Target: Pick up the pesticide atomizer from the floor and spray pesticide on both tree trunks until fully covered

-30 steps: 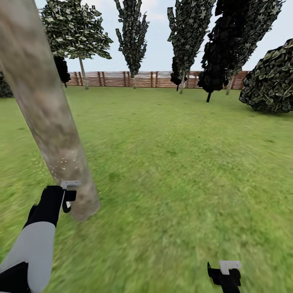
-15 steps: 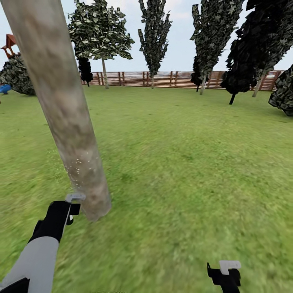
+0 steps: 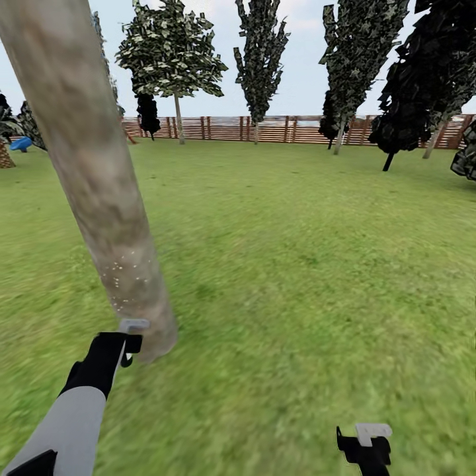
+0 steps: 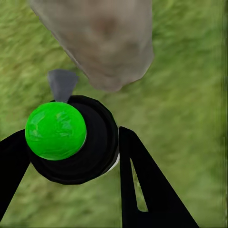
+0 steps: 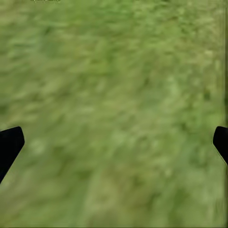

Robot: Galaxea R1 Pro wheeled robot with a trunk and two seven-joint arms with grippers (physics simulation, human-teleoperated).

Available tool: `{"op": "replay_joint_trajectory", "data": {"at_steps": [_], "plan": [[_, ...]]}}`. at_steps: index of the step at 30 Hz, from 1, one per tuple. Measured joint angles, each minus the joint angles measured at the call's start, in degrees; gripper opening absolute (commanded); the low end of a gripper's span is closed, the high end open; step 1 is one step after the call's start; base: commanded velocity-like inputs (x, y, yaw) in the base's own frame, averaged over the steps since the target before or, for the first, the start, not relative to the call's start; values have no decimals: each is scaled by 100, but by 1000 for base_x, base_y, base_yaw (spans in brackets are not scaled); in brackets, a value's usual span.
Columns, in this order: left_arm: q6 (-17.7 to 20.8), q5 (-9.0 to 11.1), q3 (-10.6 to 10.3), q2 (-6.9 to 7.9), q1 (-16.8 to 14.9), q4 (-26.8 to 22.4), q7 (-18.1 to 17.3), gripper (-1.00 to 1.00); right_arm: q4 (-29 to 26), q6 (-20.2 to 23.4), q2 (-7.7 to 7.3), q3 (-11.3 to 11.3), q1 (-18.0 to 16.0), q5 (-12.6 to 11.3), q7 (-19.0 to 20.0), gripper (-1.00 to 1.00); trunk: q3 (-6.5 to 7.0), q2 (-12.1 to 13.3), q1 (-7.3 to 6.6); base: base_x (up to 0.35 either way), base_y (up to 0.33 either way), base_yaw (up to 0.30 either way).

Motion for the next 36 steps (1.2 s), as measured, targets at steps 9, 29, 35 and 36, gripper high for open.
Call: {"op": "replay_joint_trajectory", "data": {"at_steps": [9, 29, 35, 36], "plan": [[-46, -33, 345, 89, 108, -7, 181, -100, 0, -5, -8, -1, -3, 0, 0, 100, 0, 0, 1, 7, -273, 72], [-176, -22, 374, 17, 132, 5, 532, -100, 0, -2, -9, -4, -1, 0, 0, 100, 0, 0, 1, 146, -235, 91], [-174, -14, 374, 18, 133, 3, 532, -100, 1, 0, -8, 0, -1, 0, 0, 100, 0, 0, 1, 6, -273, 104], [-174, -14, 377, 18, 133, 3, 532, -100, 2, 1, -8, 0, -1, 0, 0, 100, 0, 0, 1, 0, -274, 260]]}}
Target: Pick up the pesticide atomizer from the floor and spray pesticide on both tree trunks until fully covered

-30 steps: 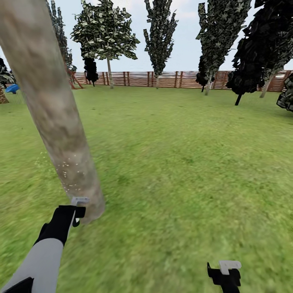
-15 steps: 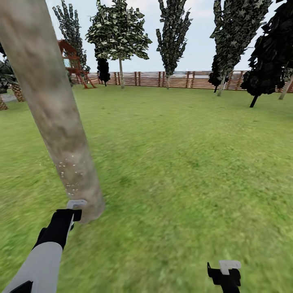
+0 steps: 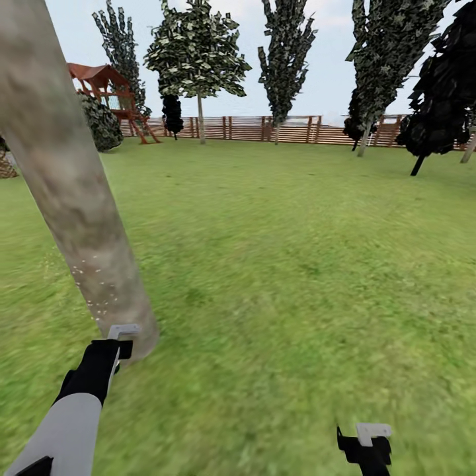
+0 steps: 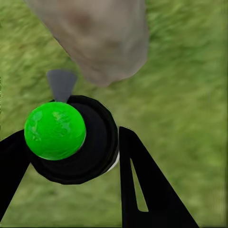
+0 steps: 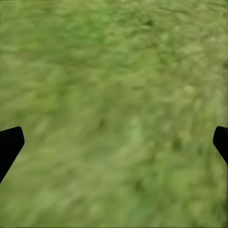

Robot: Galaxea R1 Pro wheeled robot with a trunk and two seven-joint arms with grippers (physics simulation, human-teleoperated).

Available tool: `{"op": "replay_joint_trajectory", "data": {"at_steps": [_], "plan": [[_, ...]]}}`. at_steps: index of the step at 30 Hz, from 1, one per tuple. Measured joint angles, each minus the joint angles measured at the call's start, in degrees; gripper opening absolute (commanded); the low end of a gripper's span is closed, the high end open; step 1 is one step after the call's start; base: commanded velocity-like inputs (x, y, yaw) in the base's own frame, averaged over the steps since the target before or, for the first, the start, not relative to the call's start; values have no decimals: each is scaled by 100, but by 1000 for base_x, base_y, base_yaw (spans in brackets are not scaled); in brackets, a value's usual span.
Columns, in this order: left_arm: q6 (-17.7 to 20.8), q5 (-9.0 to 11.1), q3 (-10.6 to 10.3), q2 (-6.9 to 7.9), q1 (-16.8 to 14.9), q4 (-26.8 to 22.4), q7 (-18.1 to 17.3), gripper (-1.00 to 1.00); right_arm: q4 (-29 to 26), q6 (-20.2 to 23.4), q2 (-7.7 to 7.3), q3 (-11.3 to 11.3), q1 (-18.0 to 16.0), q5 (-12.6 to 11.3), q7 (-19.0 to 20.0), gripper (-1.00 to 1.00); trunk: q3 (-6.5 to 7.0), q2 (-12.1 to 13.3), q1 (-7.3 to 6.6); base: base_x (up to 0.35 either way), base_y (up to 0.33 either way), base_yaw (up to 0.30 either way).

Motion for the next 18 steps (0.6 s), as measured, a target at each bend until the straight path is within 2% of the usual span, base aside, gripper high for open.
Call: {"op": "replay_joint_trajectory", "data": {"at_steps": [5, 18], "plan": [[0, -9, 16, 7, 0, -9, 4, -100, 0, -1, 0, 0, -2, 0, 0, 100, 0, 0, -1, 55, -268, 274], [0, -16, 11, 0, 2, 6, 139, -100, 0, 2, 2, 0, 0, 0, 1, 100, 0, 0, -3, 231, -195, 277]]}}
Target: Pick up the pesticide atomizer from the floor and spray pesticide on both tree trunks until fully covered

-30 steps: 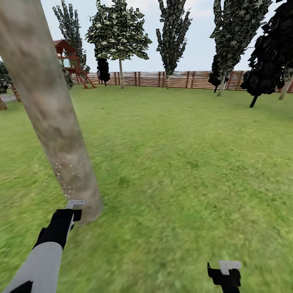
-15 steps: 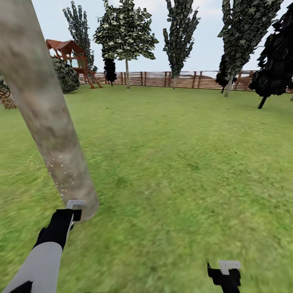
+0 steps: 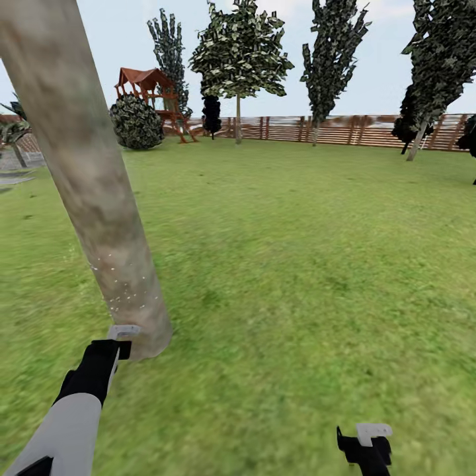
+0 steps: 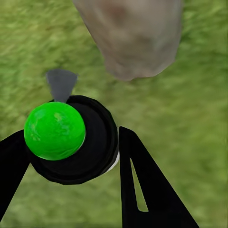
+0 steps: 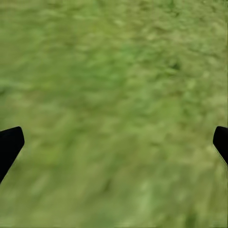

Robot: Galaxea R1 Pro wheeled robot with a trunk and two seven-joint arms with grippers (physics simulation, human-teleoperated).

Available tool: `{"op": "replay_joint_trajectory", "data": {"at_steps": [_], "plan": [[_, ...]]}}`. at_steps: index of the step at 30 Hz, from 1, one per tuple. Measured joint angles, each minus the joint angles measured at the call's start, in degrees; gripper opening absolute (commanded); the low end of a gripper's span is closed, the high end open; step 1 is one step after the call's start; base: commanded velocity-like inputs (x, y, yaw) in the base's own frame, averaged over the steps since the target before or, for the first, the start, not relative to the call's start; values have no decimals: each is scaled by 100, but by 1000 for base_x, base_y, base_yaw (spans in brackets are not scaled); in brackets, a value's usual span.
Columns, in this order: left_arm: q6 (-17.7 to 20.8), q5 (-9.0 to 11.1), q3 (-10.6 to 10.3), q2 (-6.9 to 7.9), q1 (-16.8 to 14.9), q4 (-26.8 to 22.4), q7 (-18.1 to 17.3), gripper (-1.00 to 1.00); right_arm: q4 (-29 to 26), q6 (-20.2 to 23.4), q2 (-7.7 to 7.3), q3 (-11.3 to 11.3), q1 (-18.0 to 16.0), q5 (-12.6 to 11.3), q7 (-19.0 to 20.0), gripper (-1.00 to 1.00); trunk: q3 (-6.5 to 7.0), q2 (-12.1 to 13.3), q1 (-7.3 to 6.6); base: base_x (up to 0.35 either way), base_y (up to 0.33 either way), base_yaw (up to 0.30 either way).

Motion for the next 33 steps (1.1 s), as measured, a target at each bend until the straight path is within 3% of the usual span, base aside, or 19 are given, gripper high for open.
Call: {"op": "replay_joint_trajectory", "data": {"at_steps": [10, 33], "plan": [[-1, -12, 7, 16, -2, -8, 5, -100, 8, 1, 24, 8, -2, 9, 4, 100, 0, 0, 0, 240, -187, 257], [-3, -8, -27, -19, 3, -2, 4, -100, 7, 0, -3, 0, 1, 9, -1, 100, 0, 0, 1, 154, -235, 5]]}}
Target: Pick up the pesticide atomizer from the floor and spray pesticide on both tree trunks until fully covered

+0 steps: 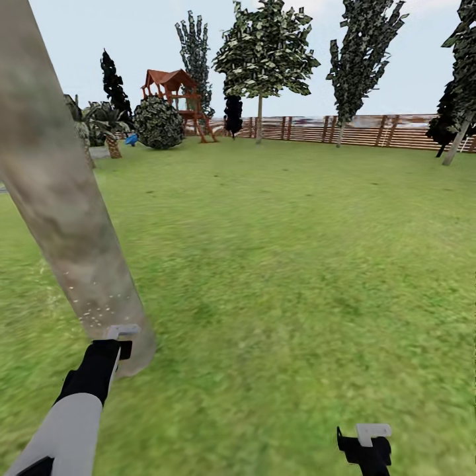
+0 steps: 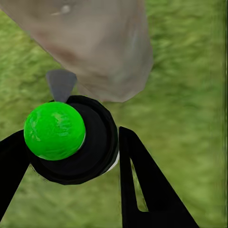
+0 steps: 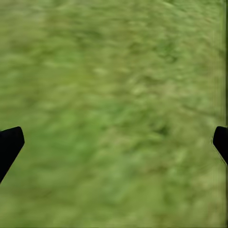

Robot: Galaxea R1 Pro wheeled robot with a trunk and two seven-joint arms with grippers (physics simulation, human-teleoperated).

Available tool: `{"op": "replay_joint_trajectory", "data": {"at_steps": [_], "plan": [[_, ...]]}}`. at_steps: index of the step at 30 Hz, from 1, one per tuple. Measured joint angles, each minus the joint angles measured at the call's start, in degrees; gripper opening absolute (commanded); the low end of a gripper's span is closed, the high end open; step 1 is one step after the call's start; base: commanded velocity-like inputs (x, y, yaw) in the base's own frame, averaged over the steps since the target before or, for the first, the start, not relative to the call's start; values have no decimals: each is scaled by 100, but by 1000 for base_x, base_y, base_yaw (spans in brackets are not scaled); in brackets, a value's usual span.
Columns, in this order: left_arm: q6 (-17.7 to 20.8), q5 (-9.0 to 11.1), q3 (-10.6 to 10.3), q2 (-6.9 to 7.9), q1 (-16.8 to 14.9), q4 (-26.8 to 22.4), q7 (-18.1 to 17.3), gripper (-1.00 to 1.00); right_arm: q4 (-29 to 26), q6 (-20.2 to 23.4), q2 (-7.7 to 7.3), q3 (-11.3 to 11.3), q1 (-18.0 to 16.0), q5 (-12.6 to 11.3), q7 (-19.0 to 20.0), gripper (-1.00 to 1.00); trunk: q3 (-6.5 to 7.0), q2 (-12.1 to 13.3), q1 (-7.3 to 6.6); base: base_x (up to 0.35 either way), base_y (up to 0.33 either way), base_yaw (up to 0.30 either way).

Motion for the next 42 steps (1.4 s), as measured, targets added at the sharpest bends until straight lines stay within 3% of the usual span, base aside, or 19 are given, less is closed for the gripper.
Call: {"op": "replay_joint_trajectory", "data": {"at_steps": [21, 28, 42], "plan": [[0, -3, 0, 0, 0, 5, 0, -100, 0, -2, 9, 0, 0, 0, 0, 100, 0, 0, 0, 120, -256, 220], [1, -4, -1, 0, 3, 4, 0, -100, 1, 0, 8, 3, -1, 0, 0, 100, 0, 0, 1, 12, -273, 42], [20, 18, 12, -7, -3, -80, -3, -100, 1, 1, 10, 7, 0, -1, 3, 100, 0, 0, 1, 0, -193, 271]]}}
